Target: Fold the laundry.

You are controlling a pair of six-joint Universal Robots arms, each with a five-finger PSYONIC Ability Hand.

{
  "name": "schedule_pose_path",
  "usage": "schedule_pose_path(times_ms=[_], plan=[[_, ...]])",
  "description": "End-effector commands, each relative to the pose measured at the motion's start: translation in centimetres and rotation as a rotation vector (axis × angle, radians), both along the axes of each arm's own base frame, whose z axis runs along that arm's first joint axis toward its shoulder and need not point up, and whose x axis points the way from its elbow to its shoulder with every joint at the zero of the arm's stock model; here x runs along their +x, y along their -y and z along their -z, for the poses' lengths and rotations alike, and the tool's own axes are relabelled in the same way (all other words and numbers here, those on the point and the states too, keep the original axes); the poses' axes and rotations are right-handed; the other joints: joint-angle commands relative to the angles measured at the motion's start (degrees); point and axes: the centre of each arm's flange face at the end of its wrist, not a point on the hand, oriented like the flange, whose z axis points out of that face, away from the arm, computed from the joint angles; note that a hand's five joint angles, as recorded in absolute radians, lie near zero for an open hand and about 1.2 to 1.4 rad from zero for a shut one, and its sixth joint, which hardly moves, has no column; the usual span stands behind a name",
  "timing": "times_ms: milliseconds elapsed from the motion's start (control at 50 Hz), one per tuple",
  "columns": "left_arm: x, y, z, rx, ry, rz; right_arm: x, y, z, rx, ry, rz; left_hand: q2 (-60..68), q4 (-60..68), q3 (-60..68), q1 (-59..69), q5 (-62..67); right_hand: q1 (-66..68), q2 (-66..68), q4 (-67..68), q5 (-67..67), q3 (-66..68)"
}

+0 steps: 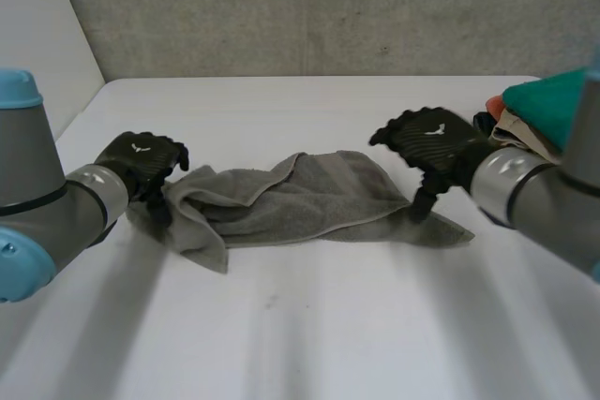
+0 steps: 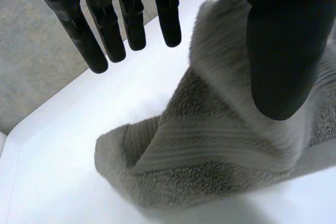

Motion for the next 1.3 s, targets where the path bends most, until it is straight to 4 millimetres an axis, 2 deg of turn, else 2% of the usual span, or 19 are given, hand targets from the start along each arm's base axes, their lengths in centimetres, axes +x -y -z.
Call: schedule_pose_path(times_ms=[20,120,240,360,420,500,520,620,760,820,880,900,920,940,960,1060,1120,1220,1300], plan=[[0.6,0.4,1.8,0.045,-0.022,0.012,4.1,-0.2,2.8,-0.027,-0.018,-0.061,1.4,1.8,1.1,0.5,2.0,-0.9,0.3,-0.5,1.7,0.3],[-0.1,0.3,2.7,0.104,-0.061,0.053,6.5,0.9,4.4,-0.1,-0.045,-0.074,2.5,3.0,2.2,1.7,3.2,-0.9,0.3,-0.5,1.7,0.3],[-0.9,-0.1,1.9,0.155,-0.162,0.038,8.5,2.5,5.5,-0.174,-0.065,-0.084,0.3,0.8,0.1,-0.5,1.0,-0.9,0.3,-0.5,1.7,0.3],[-1.3,-1.0,0.1,0.164,-0.236,0.015,8.0,3.2,5.4,-0.15,-0.07,-0.062,-5.5,-5.1,-5.8,-6.4,-4.8,-0.4,0.8,0.0,2.2,0.8],[-2.1,-2.0,-0.8,0.148,-0.26,0.03,7.2,3.2,4.7,-0.133,-0.059,-0.042,-9.4,-9.0,-9.7,-10.3,-8.7,-0.3,1.0,0.1,2.4,0.9],[-3.9,-3.3,-0.9,0.137,-0.252,0.071,6.3,3.0,4.0,-0.115,-0.037,-0.018,-10.3,-9.8,-10.6,-11.1,-9.6,-0.3,1.0,0.1,2.4,0.9],[-4.3,-3.4,-0.8,0.133,-0.248,0.078,6.1,3.0,3.9,-0.113,-0.035,-0.014,-10.3,-9.8,-10.6,-11.1,-9.6,-0.3,1.0,0.1,2.4,0.9],[-7.1,-3.7,2.2,0.122,-0.164,0.05,5.5,2.7,3.8,-0.105,-0.035,-0.005,-10.3,-9.8,-10.6,-11.1,-9.6,-0.3,1.0,0.1,2.4,0.9],[-7.5,-2.8,4.0,0.039,-0.015,-0.132,5.3,2.2,4.8,-0.076,-0.054,-0.01,-9.4,-9.0,-9.7,-10.3,-8.7,-0.3,1.0,0.1,2.4,0.9],[-6.9,-2.0,4.0,-0.006,0.016,-0.185,5.3,2.1,4.9,-0.073,-0.055,-0.013,-4.9,-4.4,-5.2,-5.7,-4.2,-0.1,1.1,0.3,2.5,1.1],[-6.5,-1.1,4.2,-0.026,0.025,-0.181,5.3,2.1,5.0,-0.073,-0.054,-0.016,6.7,7.1,6.4,5.8,7.4,-0.1,1.1,0.3,2.5,1.1],[-6.4,-0.9,4.3,-0.028,0.026,-0.178,5.4,2.1,5.0,-0.074,-0.053,-0.017,14.2,14.7,13.9,13.4,14.9,0.1,1.3,0.5,2.7,1.3],[-6.2,-0.6,4.4,-0.027,0.029,-0.166,5.5,2.1,4.9,-0.08,-0.05,-0.02,35.3,35.7,35.0,34.4,36.0,0.1,1.3,0.5,2.7,1.3],[-6.1,-0.5,4.5,-0.027,0.028,-0.159,5.6,2.1,4.9,-0.082,-0.048,-0.023,48.5,48.9,48.2,47.6,49.2,0.1,1.3,0.5,2.7,1.3],[-6.0,-0.4,4.6,-0.023,0.028,-0.152,5.7,2.1,4.8,-0.086,-0.046,-0.024,55.8,56.2,55.5,54.9,56.5,0.1,1.3,0.5,2.7,1.3],[-5.9,-0.8,2.9,-0.035,0.014,-0.104,6.8,2.5,4.4,-0.12,-0.011,-0.048,55.8,56.3,55.5,55.0,56.5,-0.8,0.5,-0.4,1.9,0.4],[-5.8,-1.9,1.0,-0.046,0.024,-0.06,7.9,2.8,4.0,-0.137,0.026,-0.083,55.8,56.3,55.5,55.0,56.5,-3.1,-1.9,-2.7,-0.5,-1.9],[-5.7,-5.4,-2.1,-0.063,0.111,0.077,10.6,3.4,3.4,-0.146,0.126,-0.19,55.8,56.3,55.5,55.0,56.5,-4.5,-3.2,-4.1,-1.8,-3.3],[-5.0,-7.3,-3.9,-0.091,0.141,0.145,12.6,3.2,3.9,-0.117,0.165,-0.276,55.8,56.3,55.5,55.0,56.5,-4.1,-2.9,-3.7,-1.5,-2.9]])
